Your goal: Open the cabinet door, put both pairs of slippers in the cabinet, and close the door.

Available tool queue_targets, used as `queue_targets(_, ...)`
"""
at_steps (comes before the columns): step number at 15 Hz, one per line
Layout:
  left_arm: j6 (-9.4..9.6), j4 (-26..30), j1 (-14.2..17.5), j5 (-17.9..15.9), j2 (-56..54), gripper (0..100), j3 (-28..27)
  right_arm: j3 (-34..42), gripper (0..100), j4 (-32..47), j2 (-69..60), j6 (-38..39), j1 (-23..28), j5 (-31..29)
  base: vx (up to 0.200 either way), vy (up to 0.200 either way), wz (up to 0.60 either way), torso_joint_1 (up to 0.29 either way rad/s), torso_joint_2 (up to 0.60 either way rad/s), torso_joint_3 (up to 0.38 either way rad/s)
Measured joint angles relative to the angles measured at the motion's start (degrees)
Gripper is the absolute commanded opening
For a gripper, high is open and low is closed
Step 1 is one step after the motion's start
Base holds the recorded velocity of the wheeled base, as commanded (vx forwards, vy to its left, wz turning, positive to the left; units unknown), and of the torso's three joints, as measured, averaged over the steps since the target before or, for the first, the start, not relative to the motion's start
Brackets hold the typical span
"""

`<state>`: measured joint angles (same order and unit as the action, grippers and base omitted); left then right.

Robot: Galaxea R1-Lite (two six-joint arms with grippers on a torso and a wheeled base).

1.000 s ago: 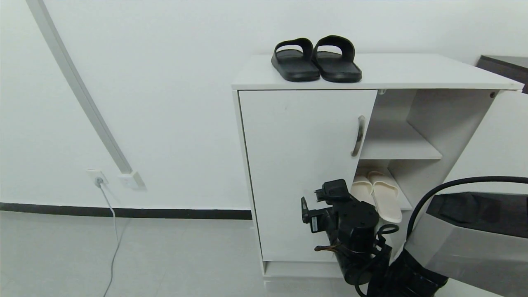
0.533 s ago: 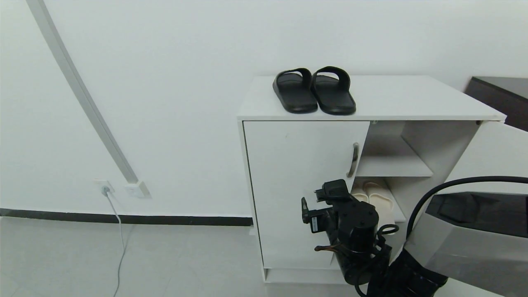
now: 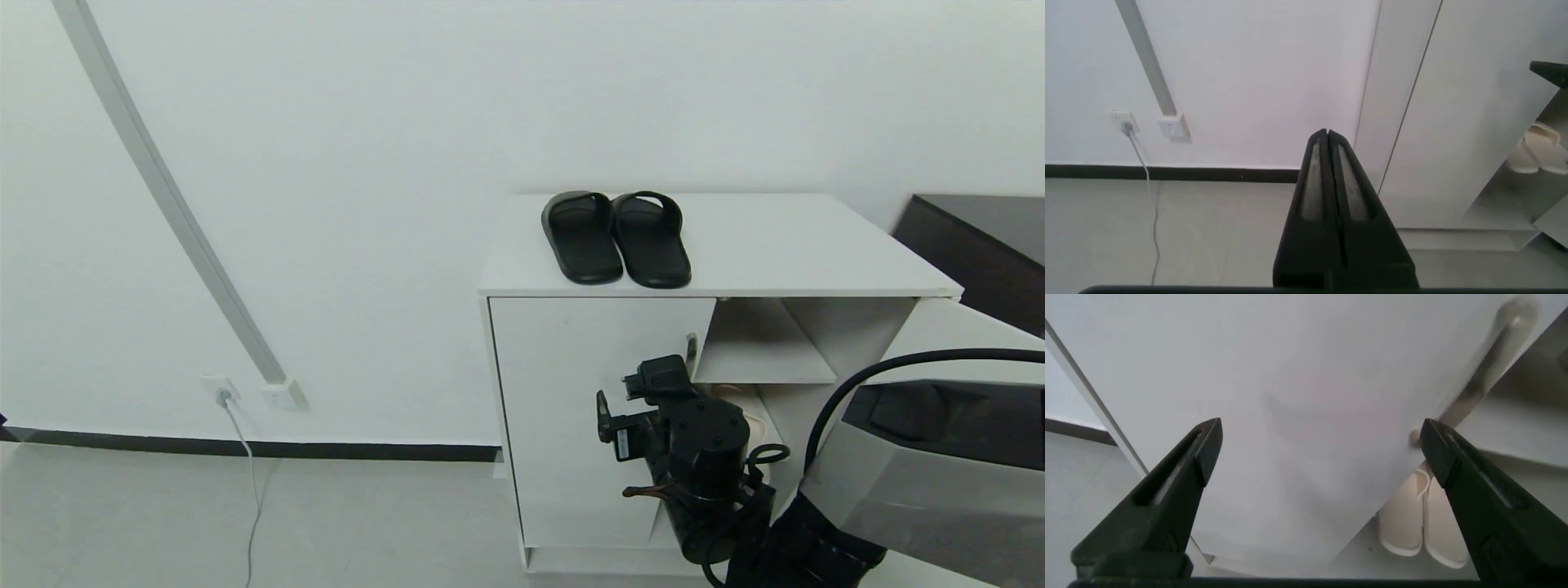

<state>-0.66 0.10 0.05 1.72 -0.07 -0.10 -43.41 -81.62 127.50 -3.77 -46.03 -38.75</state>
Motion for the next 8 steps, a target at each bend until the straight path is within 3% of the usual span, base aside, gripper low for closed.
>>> queue_targets(8, -0.02, 0.0, 0.0, 0.02, 0.0, 0, 0.0, 0.04, 100, -0.02, 0.0, 0.0, 0.0, -0.16, 0.0, 0.0, 0.0, 0.244, -0.57, -0.325)
